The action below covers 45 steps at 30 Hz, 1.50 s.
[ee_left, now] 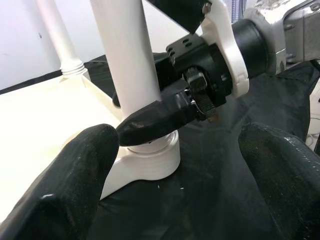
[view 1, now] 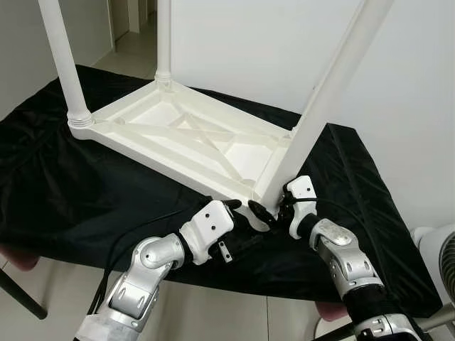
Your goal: Building children table
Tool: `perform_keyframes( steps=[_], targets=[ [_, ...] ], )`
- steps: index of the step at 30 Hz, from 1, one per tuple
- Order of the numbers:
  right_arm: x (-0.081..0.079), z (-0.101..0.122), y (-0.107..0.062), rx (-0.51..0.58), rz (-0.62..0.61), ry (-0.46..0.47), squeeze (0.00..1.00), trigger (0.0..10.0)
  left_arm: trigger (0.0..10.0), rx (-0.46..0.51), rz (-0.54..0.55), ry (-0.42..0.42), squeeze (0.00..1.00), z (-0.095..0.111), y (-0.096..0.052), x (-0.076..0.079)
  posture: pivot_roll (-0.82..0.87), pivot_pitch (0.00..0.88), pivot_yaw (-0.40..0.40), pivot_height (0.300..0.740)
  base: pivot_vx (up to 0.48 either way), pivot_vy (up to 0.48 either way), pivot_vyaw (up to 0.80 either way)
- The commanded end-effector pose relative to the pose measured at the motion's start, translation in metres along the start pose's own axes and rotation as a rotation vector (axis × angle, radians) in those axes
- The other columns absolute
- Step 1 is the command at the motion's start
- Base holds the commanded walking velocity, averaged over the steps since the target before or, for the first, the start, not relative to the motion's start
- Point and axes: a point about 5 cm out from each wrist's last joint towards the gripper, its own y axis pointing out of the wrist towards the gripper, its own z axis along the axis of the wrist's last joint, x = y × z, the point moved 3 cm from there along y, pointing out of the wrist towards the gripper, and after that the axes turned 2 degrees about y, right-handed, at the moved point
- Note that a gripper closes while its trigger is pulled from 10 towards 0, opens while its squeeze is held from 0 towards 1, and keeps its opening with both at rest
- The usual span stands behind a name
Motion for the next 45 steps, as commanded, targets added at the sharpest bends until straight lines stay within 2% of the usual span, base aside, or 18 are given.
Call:
perform_keyframes(
  steps=[1, 6, 14, 15, 21, 22, 28, 31, 33, 35, 36, 39, 45],
  targets=[
    [-0.001, -0.004, 0.000, -0.025, 0.039, -0.013, 0.00, 0.0, 10.0, -0.002, 0.036, 0.004, 0.00, 0.000, 0.003, 0.000, 0.03, 0.000, -0.166, 0.740, 0.000, 0.000, 0.00],
    [-0.003, -0.010, -0.002, -0.038, 0.078, 0.001, 0.00, 0.0, 10.0, -0.002, 0.035, -0.002, 0.00, 0.000, 0.003, 0.003, 0.03, 0.000, -0.165, 0.740, 0.000, 0.000, 0.00],
    [0.001, -0.013, -0.004, -0.036, 0.043, 0.025, 0.00, 0.0, 10.0, -0.001, 0.033, -0.004, 0.00, 0.000, 0.002, 0.002, 0.03, 0.000, -0.160, 0.740, 0.000, 0.000, 0.00],
    [0.001, -0.012, -0.003, -0.027, 0.036, 0.032, 0.00, 10.0, 10.0, -0.001, 0.032, -0.004, 0.00, 0.000, 0.002, 0.002, 0.02, 0.000, -0.160, 0.740, 0.000, 0.000, 0.00],
    [-0.001, -0.006, -0.001, 0.004, -0.045, 0.069, 0.00, 10.0, 10.0, -0.002, 0.029, -0.008, 0.00, 0.000, 0.002, 0.003, 0.02, 0.000, -0.159, 0.740, 0.000, 0.000, 0.00],
    [-0.004, -0.001, 0.001, 0.019, -0.093, 0.082, 0.00, 10.0, 10.0, -0.003, 0.029, -0.011, 0.00, 0.000, 0.002, 0.004, 0.02, 0.000, -0.158, 0.740, 0.000, 0.000, 0.00],
    [-0.008, 0.003, 0.002, 0.030, -0.126, 0.090, 0.00, 10.0, 10.0, -0.003, 0.029, -0.013, 0.00, 0.000, 0.002, 0.005, 0.02, 0.000, -0.158, 0.740, 0.000, 0.000, 0.00],
    [-0.006, 0.006, 0.001, 0.042, -0.420, 0.170, 0.00, 10.0, 10.0, 0.000, 0.031, -0.019, 0.00, 0.000, 0.003, 0.005, 0.01, 0.000, -0.158, 0.740, 0.000, 0.000, 0.00],
    [-0.006, 0.006, 0.001, 0.042, -0.420, 0.170, 0.00, 10.0, 10.0, 0.000, 0.031, -0.019, 0.00, 0.000, 0.003, 0.005, 0.01, 0.000, -0.158, 0.740, 0.000, 0.000, 0.00],
    [-0.008, 0.004, -0.003, 0.044, -0.554, 0.183, 0.00, 10.0, 10.0, 0.001, 0.029, -0.020, 0.00, 0.000, 0.003, 0.006, 0.01, 0.000, -0.156, 0.740, 0.000, 0.000, 0.00],
    [-0.008, 0.004, -0.003, 0.044, -0.554, 0.183, 0.00, 10.0, 10.0, 0.001, 0.029, -0.020, 0.00, 0.000, 0.003, 0.006, 0.01, 0.000, -0.156, 0.740, 0.000, 0.000, 0.00],
    [-0.012, 0.001, -0.009, 0.038, -0.661, 0.208, 0.00, 10.0, 10.0, 0.003, 0.028, -0.020, 0.00, 0.001, 0.003, 0.006, 0.01, 0.000, -0.158, 0.740, 0.000, 0.000, 0.00],
    [-0.017, 0.001, -0.012, 0.029, -0.712, 0.213, 0.00, 10.0, 10.0, 0.003, 0.028, -0.021, 0.00, 0.001, 0.003, 0.005, 0.01, 0.000, -0.158, 0.740, 0.000, 0.000, 0.00]
  ],
)
